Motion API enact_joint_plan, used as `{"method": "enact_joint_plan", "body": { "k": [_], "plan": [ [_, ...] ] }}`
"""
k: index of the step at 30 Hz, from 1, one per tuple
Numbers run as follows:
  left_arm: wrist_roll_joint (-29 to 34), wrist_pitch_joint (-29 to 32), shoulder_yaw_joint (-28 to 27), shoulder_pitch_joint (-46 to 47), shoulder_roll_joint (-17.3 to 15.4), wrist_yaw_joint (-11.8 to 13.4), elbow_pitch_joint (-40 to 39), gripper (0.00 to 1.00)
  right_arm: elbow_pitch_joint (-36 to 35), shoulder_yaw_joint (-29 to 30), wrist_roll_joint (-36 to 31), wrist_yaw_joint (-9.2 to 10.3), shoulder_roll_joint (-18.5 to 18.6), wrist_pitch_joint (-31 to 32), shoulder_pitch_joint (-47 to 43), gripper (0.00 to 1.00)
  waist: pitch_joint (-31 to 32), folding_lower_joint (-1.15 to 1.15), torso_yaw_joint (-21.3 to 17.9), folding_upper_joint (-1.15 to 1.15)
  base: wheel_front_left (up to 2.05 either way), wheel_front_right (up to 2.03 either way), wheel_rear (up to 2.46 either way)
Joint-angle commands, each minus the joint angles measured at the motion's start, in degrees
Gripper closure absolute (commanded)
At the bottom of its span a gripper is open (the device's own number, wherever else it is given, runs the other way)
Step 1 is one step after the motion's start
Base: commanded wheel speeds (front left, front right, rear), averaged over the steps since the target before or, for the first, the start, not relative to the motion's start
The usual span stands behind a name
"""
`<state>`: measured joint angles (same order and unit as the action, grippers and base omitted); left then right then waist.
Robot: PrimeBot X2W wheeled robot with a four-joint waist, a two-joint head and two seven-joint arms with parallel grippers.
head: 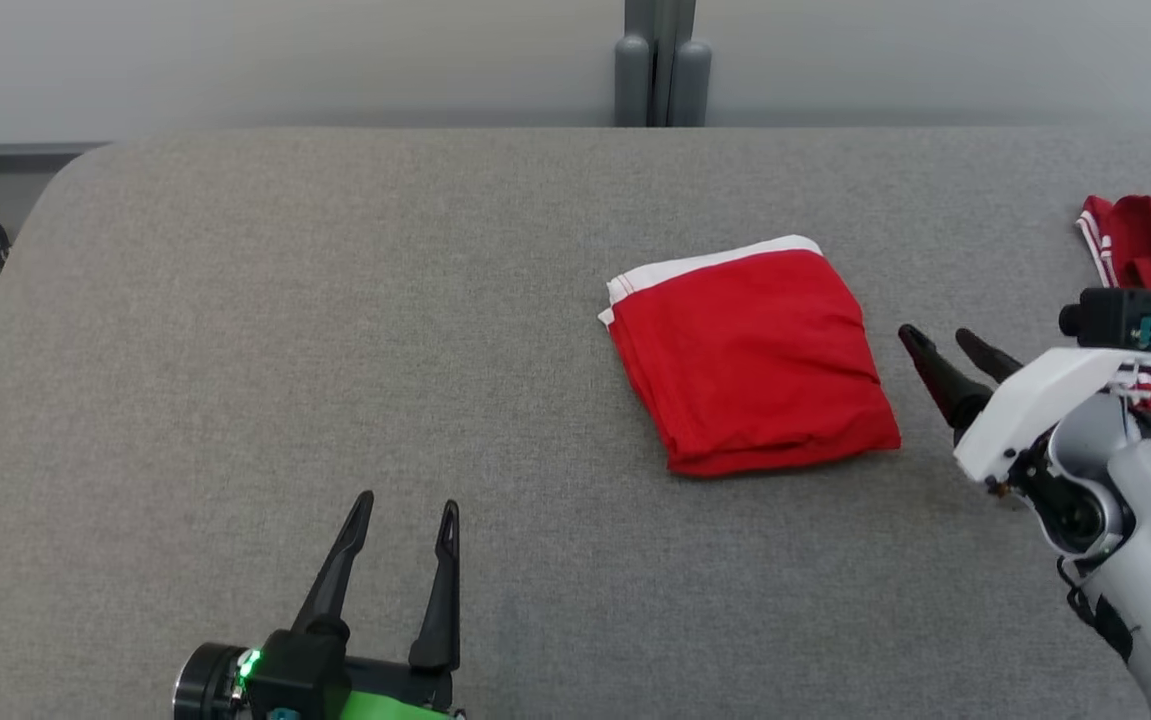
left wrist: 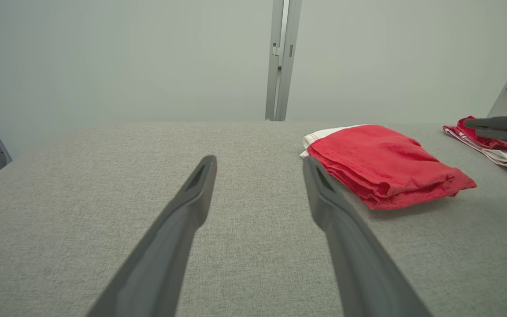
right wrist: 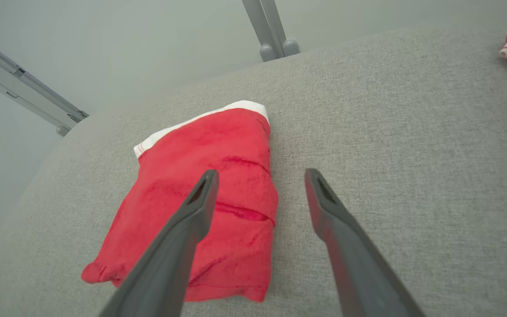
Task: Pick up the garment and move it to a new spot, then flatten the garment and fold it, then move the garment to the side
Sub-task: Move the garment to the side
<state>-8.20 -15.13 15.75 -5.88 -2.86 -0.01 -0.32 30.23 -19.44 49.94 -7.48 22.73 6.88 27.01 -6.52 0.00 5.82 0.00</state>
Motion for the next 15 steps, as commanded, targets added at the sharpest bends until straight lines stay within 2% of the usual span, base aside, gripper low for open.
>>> {"method": "enact_joint_plan", "body": {
  "k": [1,5,8,13,14,15],
  "plan": [
    [-0.23,0.01,0.16,1.62,-0.09,-0.29,-0.07,0.0,0.66,-0.76,1.21,-0.01,0.8,1.39,1.74,0.0,-4.59,0.0,2.26,0.0,0.0,0.0,0.0],
    [-0.5,0.01,0.65,3.55,-0.09,-0.46,0.08,0.0,2.46,-2.7,3.33,-0.01,2.31,3.28,6.35,0.0,-7.6,0.0,3.15,0.0,0.0,0.0,0.0],
    [-0.49,0.01,1.35,4.96,-0.09,-0.48,-0.03,0.0,4.9,-5.54,2.21,-0.01,3.18,3.39,8.62,0.0,-9.26,0.0,3.6,0.0,0.0,0.0,0.0],
    [0.06,0.01,2.33,7.37,-0.09,0.08,-0.42,0.0,9.22,-10.25,1.37,-0.01,2.53,2.34,12.28,0.0,-11.33,0.0,4.18,0.0,0.0,0.0,0.0],
    [0.29,0.02,2.44,7.79,-0.09,0.2,-0.58,0.0,9.8,-11.17,1.22,-0.01,2.34,1.92,12.68,0.03,-11.64,0.0,4.25,0.0,0.0,0.0,0.0],
    [0.35,0.01,2.59,8.19,-0.09,0.45,-0.72,0.0,10.32,-12.51,1.21,-0.01,2.09,1.44,13.14,0.37,-11.87,0.0,4.34,0.0,0.0,0.0,0.0]
  ]
}}
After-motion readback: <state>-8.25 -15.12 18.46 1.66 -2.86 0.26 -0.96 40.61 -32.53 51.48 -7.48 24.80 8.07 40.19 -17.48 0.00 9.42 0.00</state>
